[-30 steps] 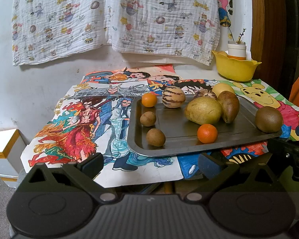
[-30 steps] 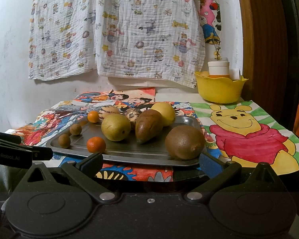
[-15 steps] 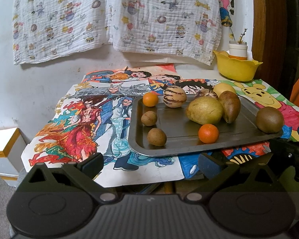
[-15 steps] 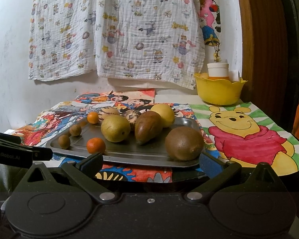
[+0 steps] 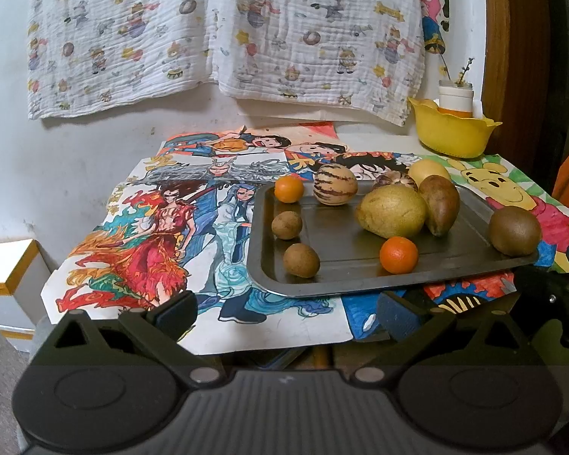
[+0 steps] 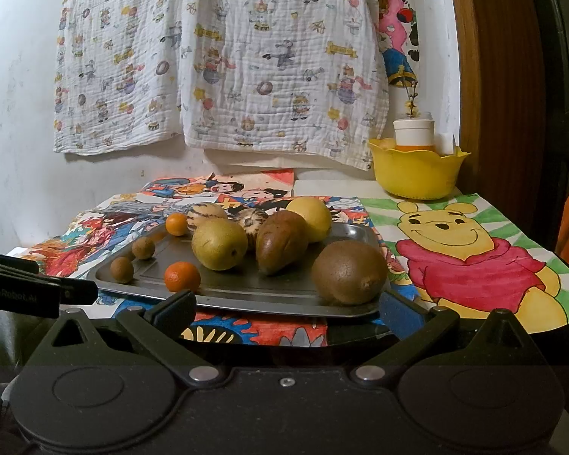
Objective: Organize fruits
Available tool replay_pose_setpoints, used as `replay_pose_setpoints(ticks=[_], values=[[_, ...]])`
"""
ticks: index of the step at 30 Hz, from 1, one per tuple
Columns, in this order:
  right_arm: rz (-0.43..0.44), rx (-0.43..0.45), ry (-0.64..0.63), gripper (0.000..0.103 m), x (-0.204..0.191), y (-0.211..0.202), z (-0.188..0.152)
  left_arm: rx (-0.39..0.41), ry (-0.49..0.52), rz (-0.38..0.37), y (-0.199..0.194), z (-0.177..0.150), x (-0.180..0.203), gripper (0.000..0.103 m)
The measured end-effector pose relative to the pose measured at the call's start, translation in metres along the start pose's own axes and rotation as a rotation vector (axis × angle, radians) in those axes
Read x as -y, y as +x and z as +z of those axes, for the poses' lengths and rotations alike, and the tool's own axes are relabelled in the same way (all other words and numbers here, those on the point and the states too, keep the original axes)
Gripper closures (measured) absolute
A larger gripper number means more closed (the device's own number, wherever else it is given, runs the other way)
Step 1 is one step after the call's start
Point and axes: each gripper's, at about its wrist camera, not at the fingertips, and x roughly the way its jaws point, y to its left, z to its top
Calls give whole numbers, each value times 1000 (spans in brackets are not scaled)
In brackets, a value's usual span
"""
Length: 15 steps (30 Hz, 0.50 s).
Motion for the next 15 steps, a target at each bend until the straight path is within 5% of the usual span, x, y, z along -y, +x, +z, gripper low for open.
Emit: replay_pose_setpoints(ticks=[15], values=[[0,-2,-1,1,-1,0,0,-11,-16,4,0,1,-2,0]])
